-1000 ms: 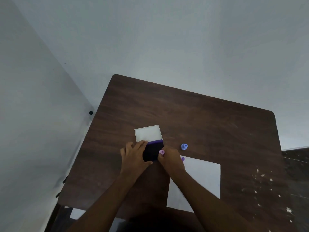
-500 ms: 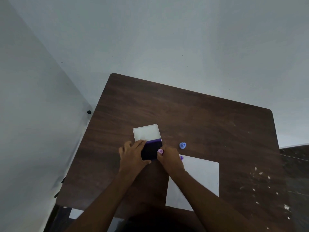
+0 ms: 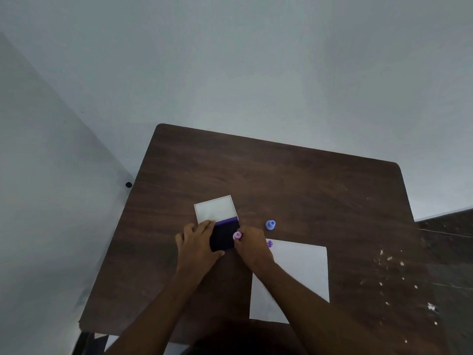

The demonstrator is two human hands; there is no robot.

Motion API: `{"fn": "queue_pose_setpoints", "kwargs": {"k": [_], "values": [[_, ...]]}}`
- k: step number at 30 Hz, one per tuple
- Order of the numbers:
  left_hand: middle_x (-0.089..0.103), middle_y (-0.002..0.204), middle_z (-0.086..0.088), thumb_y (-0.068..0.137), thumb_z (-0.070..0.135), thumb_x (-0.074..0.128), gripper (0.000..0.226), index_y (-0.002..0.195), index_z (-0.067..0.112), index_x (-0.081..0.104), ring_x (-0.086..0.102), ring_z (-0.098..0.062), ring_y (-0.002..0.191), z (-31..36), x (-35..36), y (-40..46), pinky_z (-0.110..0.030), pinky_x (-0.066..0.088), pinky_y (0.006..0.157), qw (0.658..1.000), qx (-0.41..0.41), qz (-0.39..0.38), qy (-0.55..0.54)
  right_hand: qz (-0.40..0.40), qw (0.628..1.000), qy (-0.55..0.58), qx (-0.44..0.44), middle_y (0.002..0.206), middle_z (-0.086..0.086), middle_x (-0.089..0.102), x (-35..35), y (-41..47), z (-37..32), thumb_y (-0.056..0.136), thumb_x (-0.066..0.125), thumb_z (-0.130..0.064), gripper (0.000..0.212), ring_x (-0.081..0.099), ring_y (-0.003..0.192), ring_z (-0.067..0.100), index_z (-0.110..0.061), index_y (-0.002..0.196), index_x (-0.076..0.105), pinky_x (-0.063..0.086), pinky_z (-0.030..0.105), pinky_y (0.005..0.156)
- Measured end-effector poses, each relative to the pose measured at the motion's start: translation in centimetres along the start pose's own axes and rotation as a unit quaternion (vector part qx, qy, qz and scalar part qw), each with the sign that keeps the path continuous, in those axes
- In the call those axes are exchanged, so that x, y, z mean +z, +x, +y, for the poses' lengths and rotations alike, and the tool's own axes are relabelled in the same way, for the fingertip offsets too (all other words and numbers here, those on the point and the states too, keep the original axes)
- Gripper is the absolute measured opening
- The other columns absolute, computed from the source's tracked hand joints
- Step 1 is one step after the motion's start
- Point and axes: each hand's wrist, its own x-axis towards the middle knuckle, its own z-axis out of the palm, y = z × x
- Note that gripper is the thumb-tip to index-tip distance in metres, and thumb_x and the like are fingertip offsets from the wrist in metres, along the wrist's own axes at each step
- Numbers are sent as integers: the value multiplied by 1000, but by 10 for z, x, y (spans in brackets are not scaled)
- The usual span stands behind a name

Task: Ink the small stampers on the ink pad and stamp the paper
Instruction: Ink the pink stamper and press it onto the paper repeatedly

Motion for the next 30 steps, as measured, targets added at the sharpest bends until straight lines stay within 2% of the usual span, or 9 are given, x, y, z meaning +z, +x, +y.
{"fn": "queue_pose_setpoints", "kwargs": {"k": [4, 7, 9, 11, 14, 17, 19, 24, 30], "values": [[45, 145, 6, 66, 58, 71, 87, 142, 29, 39, 38, -25, 125, 6, -1, -7, -44, 32, 97, 1000, 4, 13, 0, 75, 995, 28, -59, 99, 14, 69, -8, -11, 12, 96, 51, -22, 25, 63, 89, 23, -3, 100, 65, 50, 31, 82], [54, 138, 6, 77, 53, 67, 66, 136, 31, 48, 43, -23, 126, 13, 2, -16, -44, 32, 101, 998, 37, 49, -27, 147, 981, 103, -75, 80, 8, 68, -14, -24, 35, 96, 52, -26, 27, 58, 70, 11, -6, 85, 66, 45, 18, 68], [61, 128, 8, 83, 48, 63, 48, 129, 33, 56, 47, -19, 122, 25, 7, -21, -39, 31, 102, 994, 71, 57, -54, 164, 971, 164, -61, 70, 2, 64, -17, -31, 56, 96, 50, -26, 28, 55, 63, 9, -9, 78, 64, 43, 16, 64], [63, 125, 6, 88, 43, 59, 38, 124, 30, 61, 51, -17, 118, 39, 13, -23, -32, 31, 103, 992, 86, 37, -88, 163, 963, 213, -25, 71, -1, 62, -20, -35, 75, 95, 53, -29, 25, 55, 63, 11, -13, 78, 62, 43, 19, 63], [52, 140, 3, 94, 40, 53, 42, 132, 23, 53, 45, -16, 127, 64, 24, -20, -26, 22, 110, 987, 75, -54, -131, 190, 962, 195, 19, 79, -4, 65, -23, -39, 98, 90, 61, -36, 23, 57, 67, 11, -14, 88, 66, 40, 14, 59], [52, 140, 5, 94, 48, 46, 45, 133, 26, 52, 45, -16, 125, 84, 30, -11, -29, 26, 108, 991, 98, -59, -76, 193, 967, 157, 55, 85, -4, 68, -24, -38, 111, 89, 61, -39, 23, 57, 68, 10, -16, 91, 65, 37, 12, 57], [55, 137, 6, 93, 53, 44, 48, 132, 27, 53, 47, -15, 123, 96, 32, -6, -28, 29, 105, 993, 98, -43, -44, 181, 969, 146, 82, 90, 1, 70, -25, -35, 117, 90, 60, -39, 24, 56, 70, 10, -16, 92, 64, 37, 13, 59], [60, 128, 3, 90, 52, 52, 43, 124, 26, 61, 50, -16, 115, 111, 39, 1, -27, 34, 99, 996, 88, -10, -16, 146, 971, 148, 116, 103, 3, 70, -26, -27, 124, 90, 57, -42, 30, 61, 83, 13, -15, 102, 64, 49, 23, 78], [67, 113, -1, 84, 52, 62, 39, 107, 21, 68, 55, -18, 105, 120, 46, 6, -29, 37, 91, 999, 40, 12, -23, 91, 976, 149, 129, 112, 5, 67, -24, -19, 125, 87, 61, -44, 38, 61, 95, 19, -14, 111, 61, 48, 29, 88]]}}
